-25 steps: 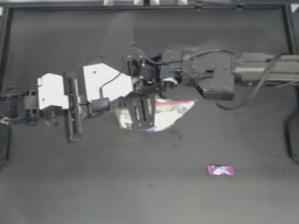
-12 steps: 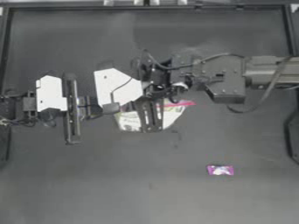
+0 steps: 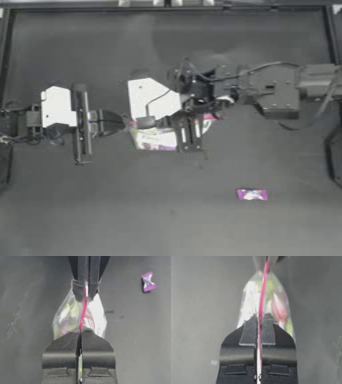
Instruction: Put candy in bag
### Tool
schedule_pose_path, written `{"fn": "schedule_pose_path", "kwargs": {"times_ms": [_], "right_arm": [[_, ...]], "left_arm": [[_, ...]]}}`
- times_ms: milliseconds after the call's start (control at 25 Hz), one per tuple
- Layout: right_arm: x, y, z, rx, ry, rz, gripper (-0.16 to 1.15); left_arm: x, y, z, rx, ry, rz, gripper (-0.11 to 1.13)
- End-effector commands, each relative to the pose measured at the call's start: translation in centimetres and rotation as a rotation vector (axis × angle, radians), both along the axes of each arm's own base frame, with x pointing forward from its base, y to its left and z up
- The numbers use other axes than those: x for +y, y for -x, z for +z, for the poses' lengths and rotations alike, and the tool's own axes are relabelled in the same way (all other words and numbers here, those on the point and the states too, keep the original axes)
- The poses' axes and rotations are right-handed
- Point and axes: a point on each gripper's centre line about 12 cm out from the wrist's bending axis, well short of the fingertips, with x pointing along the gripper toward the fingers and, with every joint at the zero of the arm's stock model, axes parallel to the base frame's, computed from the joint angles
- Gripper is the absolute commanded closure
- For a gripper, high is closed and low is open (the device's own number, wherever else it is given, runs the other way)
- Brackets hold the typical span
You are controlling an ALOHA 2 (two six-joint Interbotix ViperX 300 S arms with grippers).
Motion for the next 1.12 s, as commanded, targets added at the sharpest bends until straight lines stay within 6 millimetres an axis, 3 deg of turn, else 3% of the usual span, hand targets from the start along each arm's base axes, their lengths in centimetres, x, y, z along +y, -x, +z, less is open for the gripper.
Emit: {"fn": "schedule_pose_path", "kwargs": {"times_ms": [40,1120], "right_arm": [[-0.4,1.3,1.3,-0.021,0.002,-0.020,0.92],[-0.9,9.2,0.2,0.033,-0.003,-0.179,0.92]], "left_arm": [[0.1,0.1,1.9,-0.064,-0.015,0.004,0.97],[0.1,0.1,1.7,-0.060,-0.014,0.004,0.97]]}}
